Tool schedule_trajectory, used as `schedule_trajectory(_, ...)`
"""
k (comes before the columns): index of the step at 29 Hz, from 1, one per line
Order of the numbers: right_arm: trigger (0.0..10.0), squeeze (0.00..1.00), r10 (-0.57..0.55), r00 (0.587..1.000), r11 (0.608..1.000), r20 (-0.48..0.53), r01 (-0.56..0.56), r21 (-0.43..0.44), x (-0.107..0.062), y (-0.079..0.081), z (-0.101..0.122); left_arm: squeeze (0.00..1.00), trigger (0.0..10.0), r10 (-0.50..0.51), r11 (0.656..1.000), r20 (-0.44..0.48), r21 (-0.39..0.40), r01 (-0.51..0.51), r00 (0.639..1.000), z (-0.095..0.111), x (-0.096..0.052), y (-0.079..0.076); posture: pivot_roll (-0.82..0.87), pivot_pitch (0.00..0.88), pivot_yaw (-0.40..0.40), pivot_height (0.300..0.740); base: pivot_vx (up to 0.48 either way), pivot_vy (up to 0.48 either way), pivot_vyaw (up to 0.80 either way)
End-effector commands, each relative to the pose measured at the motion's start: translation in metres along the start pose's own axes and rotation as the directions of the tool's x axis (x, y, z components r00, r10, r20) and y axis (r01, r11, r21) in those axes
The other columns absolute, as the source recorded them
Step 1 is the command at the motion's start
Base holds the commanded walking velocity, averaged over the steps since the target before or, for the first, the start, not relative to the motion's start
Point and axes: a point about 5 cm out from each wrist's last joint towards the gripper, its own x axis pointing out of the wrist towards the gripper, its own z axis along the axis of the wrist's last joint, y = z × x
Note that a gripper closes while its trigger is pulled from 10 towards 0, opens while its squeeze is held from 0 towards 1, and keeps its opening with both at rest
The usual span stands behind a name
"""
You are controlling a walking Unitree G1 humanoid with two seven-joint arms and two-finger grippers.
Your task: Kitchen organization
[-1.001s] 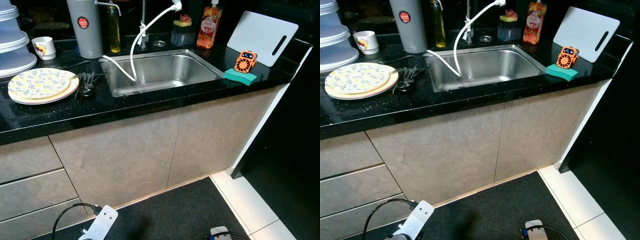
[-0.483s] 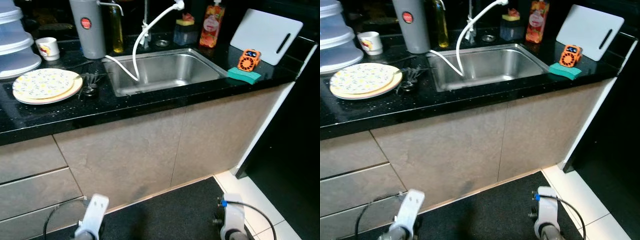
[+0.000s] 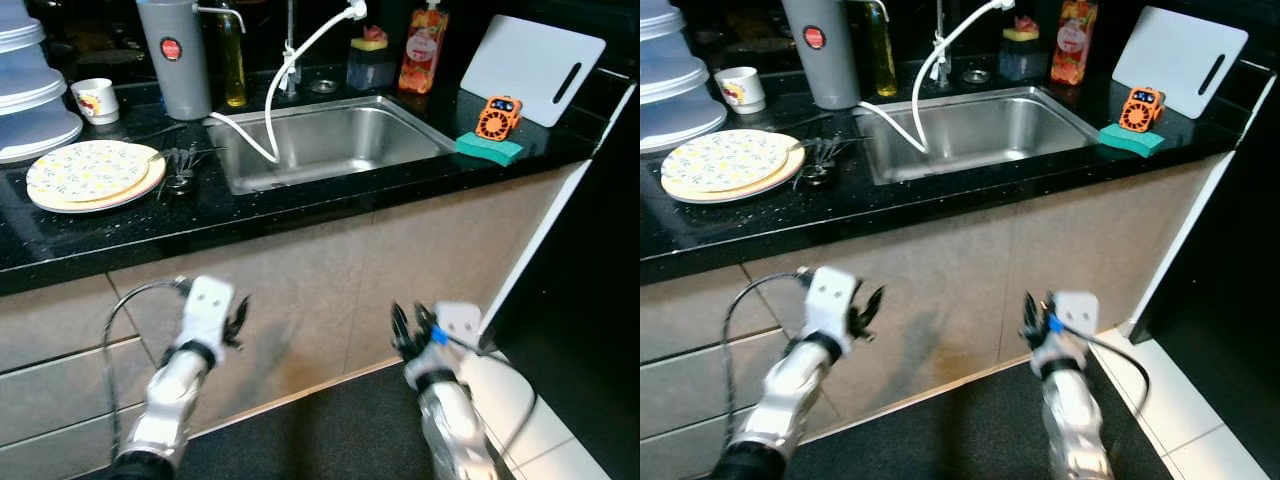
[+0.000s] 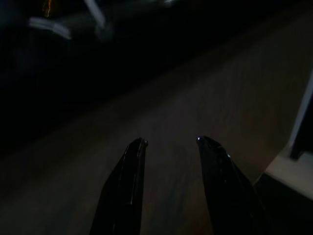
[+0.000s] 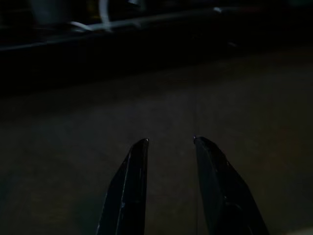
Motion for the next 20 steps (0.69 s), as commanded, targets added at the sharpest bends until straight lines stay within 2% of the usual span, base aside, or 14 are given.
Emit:
schedule_trajectory(1, 10.0, 0.00, -0.096, 0.992, 0.994, -0.076, 0.092, -0.052, -0.010, -0.017, -0.016, 0.00, 10.0, 0.030, 0.999, -0.108, 0.028, -0.027, 0.994, -0.023, -0.010, 0.005, -0.01, 0.000, 0.037, 0.740, 0.000, 0.000, 0.00)
schedule_trajectory(2, 10.0, 0.00, -0.096, 0.992, 0.994, -0.076, 0.092, -0.052, -0.010, -0.017, -0.016, 0.00, 10.0, 0.030, 0.999, -0.108, 0.028, -0.027, 0.994, -0.023, -0.010, 0.005, -0.01, 0.000, 0.037, 0.740, 0.000, 0.000, 0.00)
schedule_trajectory(5, 10.0, 0.00, -0.082, 0.997, 0.995, 0.011, 0.081, 0.056, -0.012, -0.014, 0.014, 0.00, 10.0, -0.020, 1.000, -0.040, -0.020, 0.019, 0.999, 0.002, -0.014, 0.004, -0.02, 0.000, 0.039, 0.740, 0.000, 0.000, 0.00)
schedule_trajectory(6, 10.0, 0.00, -0.077, 0.997, 0.996, -0.016, 0.078, 0.049, -0.012, -0.013, 0.009, 0.00, 10.0, -0.031, 1.000, -0.076, 0.002, 0.031, 0.997, -0.002, -0.013, 0.002, -0.01, 0.000, 0.039, 0.740, 0.000, 0.000, 0.00)
schedule_trajectory(8, 10.0, 0.00, -0.177, 0.982, 0.984, -0.068, 0.175, -0.021, -0.007, -0.021, 0.001, 0.00, 10.0, 0.058, 0.995, -0.149, 0.088, -0.045, 0.987, -0.012, -0.006, 0.008, -0.01, 0.000, 0.039, 0.740, 0.000, 0.000, 0.00)
schedule_trajectory(9, 10.0, 0.00, -0.179, 0.983, 0.984, -0.042, 0.180, 0.015, -0.002, -0.019, 0.009, 0.00, 10.0, 0.070, 0.996, -0.123, 0.066, -0.062, 0.990, -0.005, 0.001, 0.008, -0.01, 0.000, 0.040, 0.740, 0.000, 0.000, 0.00)
schedule_trajectory(10, 10.0, 0.00, -0.179, 0.983, 0.984, -0.042, 0.180, 0.015, -0.002, -0.019, 0.009, 0.00, 10.0, 0.070, 0.996, -0.123, 0.066, -0.062, 0.990, -0.005, 0.001, 0.008, -0.01, 0.000, 0.040, 0.740, 0.000, 0.000, 0.00)
schedule_trajectory(12, 10.0, 0.00, -0.121, 0.991, 0.992, 0.059, 0.119, 0.035, 0.009, -0.010, 0.035, 0.00, 10.0, 0.065, 0.998, -0.029, 0.016, -0.064, 0.997, 0.019, 0.013, 0.005, 0.00, 0.000, 0.042, 0.740, 0.000, 0.000, 0.00)
schedule_trajectory(14, 10.0, 0.00, -0.087, 0.994, 0.996, 0.064, 0.086, 0.018, 0.014, -0.007, 0.035, 0.00, 10.0, 0.065, 0.998, -0.038, 0.016, -0.064, 0.997, 0.019, 0.018, 0.004, 0.00, 0.000, 0.046, 0.740, 0.000, 0.000, 0.00)
schedule_trajectory(16, 10.0, 0.00, -0.129, 0.992, 0.990, -0.001, 0.129, -0.061, 0.020, -0.011, 0.022, 0.00, 10.0, 0.104, 0.994, -0.058, 0.015, -0.104, 0.993, 0.018, 0.024, 0.005, -0.01, 0.000, 0.049, 0.740, 0.000, 0.000, 0.00)
schedule_trajectory(17, 10.0, 0.00, -0.126, 0.992, 0.991, 0.007, 0.126, -0.044, 0.021, -0.011, 0.026, 0.00, 10.0, 0.107, 0.994, -0.037, 0.002, -0.107, 0.994, 0.025, 0.025, 0.004, 0.00, 0.000, 0.049, 0.740, 0.000, 0.000, 0.00)
schedule_trajectory(18, 10.0, 0.00, -0.075, 0.993, 0.997, 0.093, 0.075, 0.004, 0.021, -0.002, 0.047, 0.00, 10.0, 0.099, 0.995, 0.036, -0.004, -0.099, 0.994, 0.043, 0.026, 0.005, 0.00, 0.000, 0.047, 0.740, 0.000, 0.000, 0.00)
schedule_trajectory(20, 10.0, 0.00, -0.057, 0.991, 0.998, 0.117, 0.057, 0.006, 0.022, 0.001, 0.053, 0.00, 10.0, 0.105, 0.994, 0.044, 0.011, -0.106, 0.993, 0.045, 0.027, 0.006, 0.00, 0.000, 0.054, 0.740, 0.000, 0.000, 0.00)
